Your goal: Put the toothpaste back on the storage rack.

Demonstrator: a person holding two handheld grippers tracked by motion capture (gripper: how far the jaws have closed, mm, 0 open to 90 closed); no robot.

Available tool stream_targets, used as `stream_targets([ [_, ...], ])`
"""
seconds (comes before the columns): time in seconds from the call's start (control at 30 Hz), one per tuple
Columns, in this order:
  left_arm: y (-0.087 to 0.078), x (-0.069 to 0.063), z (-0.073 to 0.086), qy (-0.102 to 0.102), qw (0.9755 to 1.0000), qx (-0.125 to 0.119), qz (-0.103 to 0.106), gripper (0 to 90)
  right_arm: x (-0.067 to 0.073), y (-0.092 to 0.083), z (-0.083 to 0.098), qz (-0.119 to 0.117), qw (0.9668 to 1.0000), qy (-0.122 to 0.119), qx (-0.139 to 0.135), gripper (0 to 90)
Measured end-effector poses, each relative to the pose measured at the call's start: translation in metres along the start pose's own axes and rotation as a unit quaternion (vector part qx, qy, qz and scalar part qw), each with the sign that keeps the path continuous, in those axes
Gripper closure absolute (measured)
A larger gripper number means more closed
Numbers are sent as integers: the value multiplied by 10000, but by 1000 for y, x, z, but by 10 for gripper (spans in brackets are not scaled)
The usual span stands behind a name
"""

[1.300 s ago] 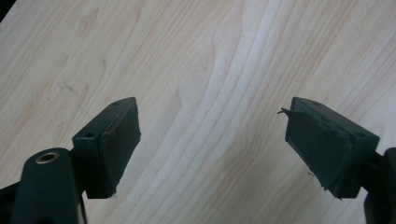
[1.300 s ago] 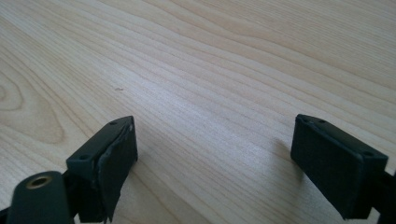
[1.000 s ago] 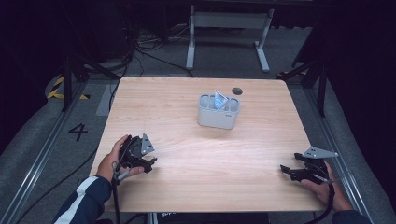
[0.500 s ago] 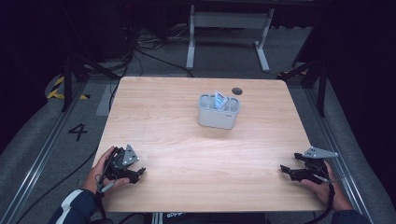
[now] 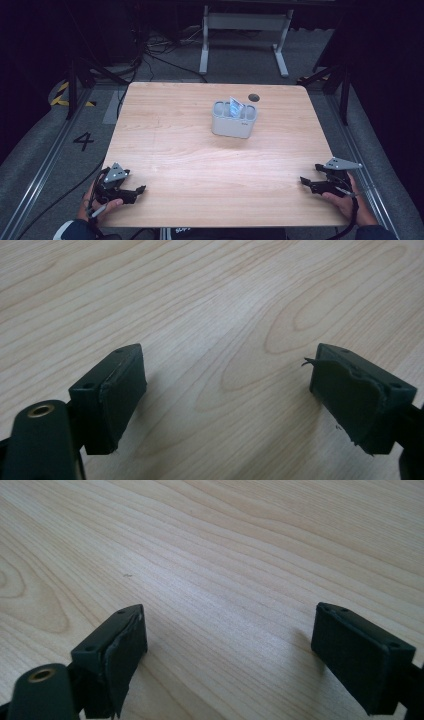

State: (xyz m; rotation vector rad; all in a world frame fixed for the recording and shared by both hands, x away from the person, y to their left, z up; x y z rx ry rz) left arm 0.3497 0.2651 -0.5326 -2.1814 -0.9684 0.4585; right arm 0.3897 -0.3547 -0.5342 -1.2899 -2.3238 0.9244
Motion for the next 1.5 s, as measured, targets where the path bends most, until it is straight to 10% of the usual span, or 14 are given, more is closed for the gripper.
stream_targets([
  [1.5,3,2,0,-212,9996,94,-157,64,0,1,-1,-33,10000,-38,-8,146],
])
Point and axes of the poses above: each handheld gripper's, and its own axes: y roughly forward along the jaws, z roughly out of its underside, x roughly to its left, the point moved 7 cm from there along y, roughly forward along the jaws, and after that the axes turned 3 degrees about z, right-handed, at the moved point
